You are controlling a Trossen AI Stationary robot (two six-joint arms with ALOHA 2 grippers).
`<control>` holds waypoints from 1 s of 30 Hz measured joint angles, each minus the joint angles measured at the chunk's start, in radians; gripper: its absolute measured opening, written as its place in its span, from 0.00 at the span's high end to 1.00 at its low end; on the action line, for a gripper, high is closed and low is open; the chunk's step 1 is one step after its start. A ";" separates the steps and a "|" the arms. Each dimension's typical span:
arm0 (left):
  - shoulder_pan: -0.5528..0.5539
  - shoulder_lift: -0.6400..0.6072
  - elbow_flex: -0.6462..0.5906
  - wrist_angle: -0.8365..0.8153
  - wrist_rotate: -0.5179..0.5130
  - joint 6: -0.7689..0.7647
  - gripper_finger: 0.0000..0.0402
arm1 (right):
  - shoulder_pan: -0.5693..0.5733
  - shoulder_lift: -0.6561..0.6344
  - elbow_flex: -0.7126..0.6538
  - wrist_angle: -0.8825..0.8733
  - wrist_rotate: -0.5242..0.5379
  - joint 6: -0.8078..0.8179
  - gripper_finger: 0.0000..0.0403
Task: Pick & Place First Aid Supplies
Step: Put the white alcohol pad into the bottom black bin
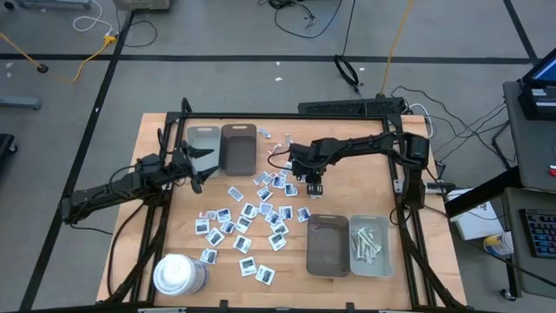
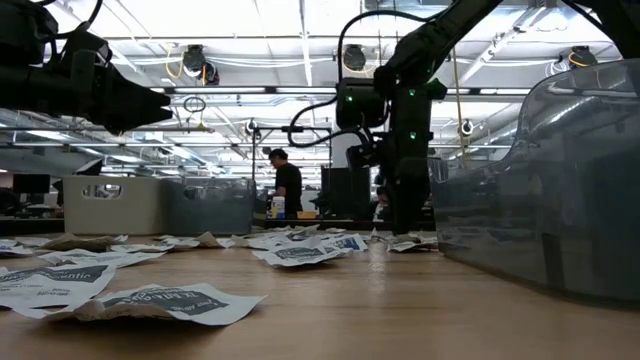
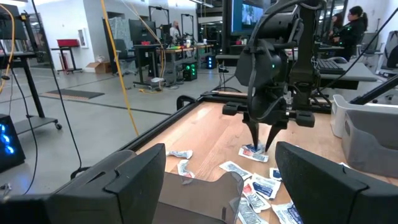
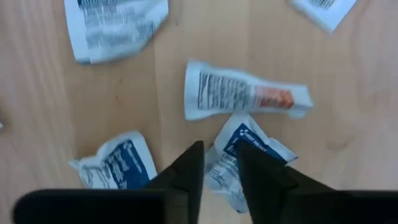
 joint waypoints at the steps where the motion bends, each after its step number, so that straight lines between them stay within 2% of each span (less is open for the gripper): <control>1: 0.000 0.000 0.000 0.000 0.000 0.000 0.24 | 0.000 0.000 -0.008 0.001 -0.001 0.000 0.82; 9: 0.000 0.000 0.000 0.000 0.000 0.000 0.24 | 0.012 -0.007 -0.052 0.011 0.002 -0.016 0.99; 14: 0.000 0.000 0.000 0.000 0.000 0.000 0.24 | 0.020 -0.026 -0.033 -0.026 0.049 -0.012 1.00; 21: 0.000 0.000 0.000 0.000 0.000 0.000 0.24 | 0.022 -0.135 0.072 -0.233 0.040 0.045 1.00; 25: 0.000 0.000 0.000 0.000 0.000 0.000 0.24 | 0.038 -0.205 0.118 -0.337 -0.004 0.137 1.00; 30: 0.000 0.000 0.000 0.000 0.000 0.000 0.24 | 0.079 -0.290 0.136 -0.437 -0.004 0.295 1.00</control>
